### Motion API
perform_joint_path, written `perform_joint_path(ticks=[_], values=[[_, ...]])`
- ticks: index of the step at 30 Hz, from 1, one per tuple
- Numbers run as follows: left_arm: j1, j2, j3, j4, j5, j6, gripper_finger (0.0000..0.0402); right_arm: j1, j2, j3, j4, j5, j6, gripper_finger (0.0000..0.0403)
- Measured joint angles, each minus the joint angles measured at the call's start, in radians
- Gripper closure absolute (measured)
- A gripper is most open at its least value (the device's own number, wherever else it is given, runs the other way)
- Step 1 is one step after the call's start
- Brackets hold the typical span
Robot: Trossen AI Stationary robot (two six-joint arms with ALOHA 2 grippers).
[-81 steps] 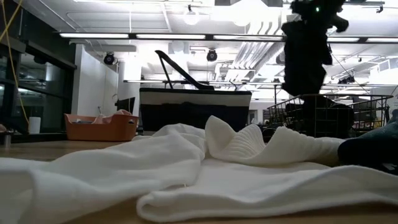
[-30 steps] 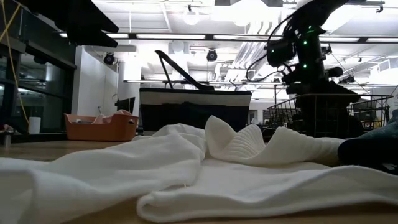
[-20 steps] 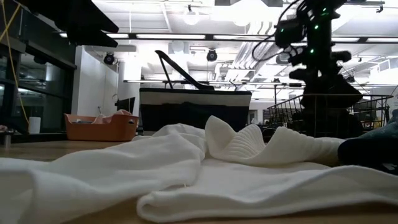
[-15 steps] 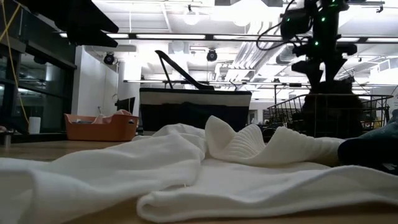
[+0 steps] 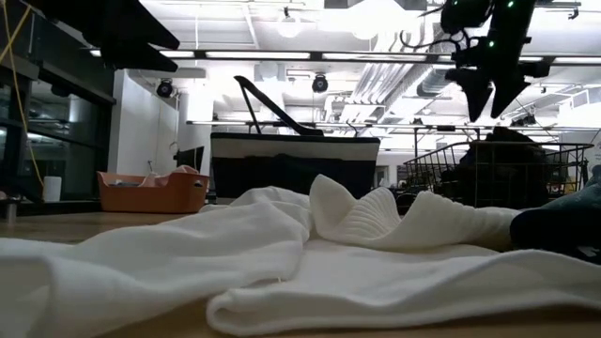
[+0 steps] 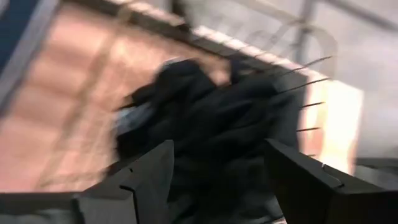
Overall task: Pick & Place Cloths
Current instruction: Put the white sock into the orange bin
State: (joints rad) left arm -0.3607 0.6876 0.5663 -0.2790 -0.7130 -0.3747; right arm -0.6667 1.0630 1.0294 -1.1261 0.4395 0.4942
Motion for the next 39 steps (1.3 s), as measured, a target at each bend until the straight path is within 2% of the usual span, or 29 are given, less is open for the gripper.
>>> perform_joint_path(ticks=[5, 13, 19, 23, 28, 39], values=[[0.0, 0.004, 0.0, -0.004, 0.005, -0.019, 0.0083, 0.088, -0.038, 0.0, 0.007, -0.141, -0.031, 0.0168], [0.0, 0.004, 0.0, -0.011, 0.006, -0.046, 0.0083, 0.336, -0.049, 0.0, 0.031, -0.215, -0.13, 0.0168], [0.0, 0.004, 0.0, -0.016, 0.007, -0.048, 0.0083, 0.527, -0.003, 0.0, 0.189, -0.35, -0.203, 0.0168], [0.0, 0.004, 0.001, -0.016, 0.008, -0.048, 0.0083, 0.646, 0.07, 0.0, 0.279, -0.357, -0.264, 0.0168], [0.0, 0.004, 0.001, -0.016, 0.008, -0.047, 0.0083, 0.734, 0.208, 0.0, 0.365, -0.359, -0.328, 0.0168], [0.0, 0.004, 0.001, -0.032, 0.008, -0.049, 0.0083, 0.751, 0.494, 0.0, 0.557, -0.363, -0.422, 0.0168]])
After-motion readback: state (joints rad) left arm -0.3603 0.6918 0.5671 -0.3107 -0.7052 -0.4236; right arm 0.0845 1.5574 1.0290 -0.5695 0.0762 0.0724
